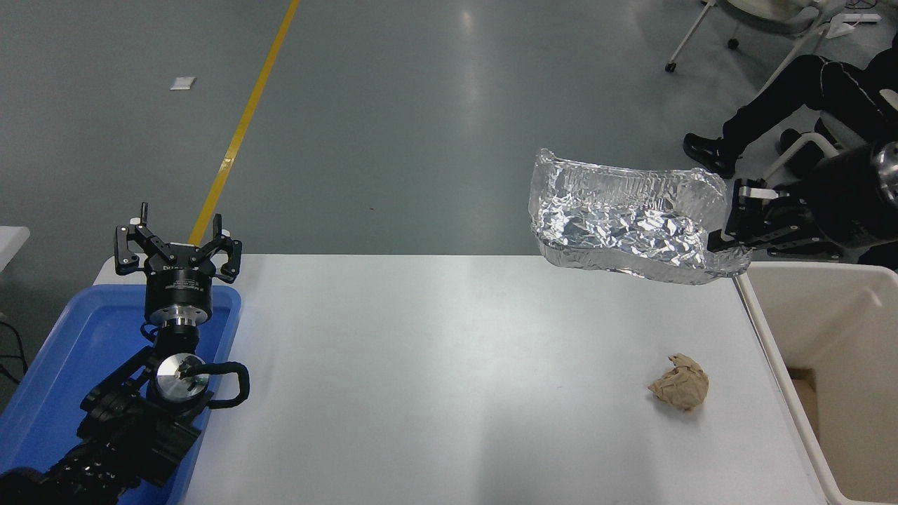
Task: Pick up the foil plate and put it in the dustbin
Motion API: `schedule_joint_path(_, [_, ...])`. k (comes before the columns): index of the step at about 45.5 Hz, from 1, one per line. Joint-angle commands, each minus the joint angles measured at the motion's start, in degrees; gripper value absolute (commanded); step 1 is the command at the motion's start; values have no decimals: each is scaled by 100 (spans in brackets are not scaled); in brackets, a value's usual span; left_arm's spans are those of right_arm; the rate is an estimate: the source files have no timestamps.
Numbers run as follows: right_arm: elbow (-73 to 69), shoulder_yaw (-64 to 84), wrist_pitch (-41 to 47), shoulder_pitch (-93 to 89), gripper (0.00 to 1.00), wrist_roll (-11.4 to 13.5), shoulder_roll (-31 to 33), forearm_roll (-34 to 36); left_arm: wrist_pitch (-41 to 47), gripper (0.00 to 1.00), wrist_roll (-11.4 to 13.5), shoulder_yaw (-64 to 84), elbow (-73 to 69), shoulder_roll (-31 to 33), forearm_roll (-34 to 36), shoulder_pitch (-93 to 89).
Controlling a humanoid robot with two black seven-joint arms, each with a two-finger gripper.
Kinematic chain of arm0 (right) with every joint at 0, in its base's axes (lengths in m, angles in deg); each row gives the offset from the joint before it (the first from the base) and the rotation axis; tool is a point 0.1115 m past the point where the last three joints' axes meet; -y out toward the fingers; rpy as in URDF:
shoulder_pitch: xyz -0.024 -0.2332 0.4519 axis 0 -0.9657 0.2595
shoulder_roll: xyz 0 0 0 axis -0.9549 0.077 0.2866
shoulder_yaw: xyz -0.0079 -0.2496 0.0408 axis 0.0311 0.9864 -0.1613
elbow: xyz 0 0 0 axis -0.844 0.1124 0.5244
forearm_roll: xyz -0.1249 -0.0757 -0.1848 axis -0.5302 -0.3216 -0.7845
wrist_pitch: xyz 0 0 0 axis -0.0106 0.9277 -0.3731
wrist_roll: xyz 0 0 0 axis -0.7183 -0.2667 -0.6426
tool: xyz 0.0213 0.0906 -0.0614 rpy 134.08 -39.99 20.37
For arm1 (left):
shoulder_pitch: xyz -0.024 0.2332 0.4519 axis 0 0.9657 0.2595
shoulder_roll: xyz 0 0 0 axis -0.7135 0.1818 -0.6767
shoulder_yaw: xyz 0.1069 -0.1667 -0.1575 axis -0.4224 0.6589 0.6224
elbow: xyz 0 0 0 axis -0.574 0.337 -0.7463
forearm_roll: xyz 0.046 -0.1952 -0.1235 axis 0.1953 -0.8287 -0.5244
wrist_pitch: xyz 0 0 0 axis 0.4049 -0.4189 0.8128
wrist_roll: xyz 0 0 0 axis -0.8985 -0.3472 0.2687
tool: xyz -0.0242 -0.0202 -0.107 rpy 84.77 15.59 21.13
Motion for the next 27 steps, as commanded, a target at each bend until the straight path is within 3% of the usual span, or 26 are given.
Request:
schedule_joint_path(1, [1310, -250, -749, -1915, 0, 1, 7, -36, 0, 99, 0, 0, -2, -1, 0, 0])
schedule_joint_path(10, [2963, -1015, -1093, -3833, 0, 1, 42, 324, 0, 99, 0, 0, -2, -1, 0, 0])
schedule_joint_path(27, [5477, -1551, -2164, -6540, 0, 54, -301, 2275, 0, 99, 9, 0, -2, -1, 0, 0])
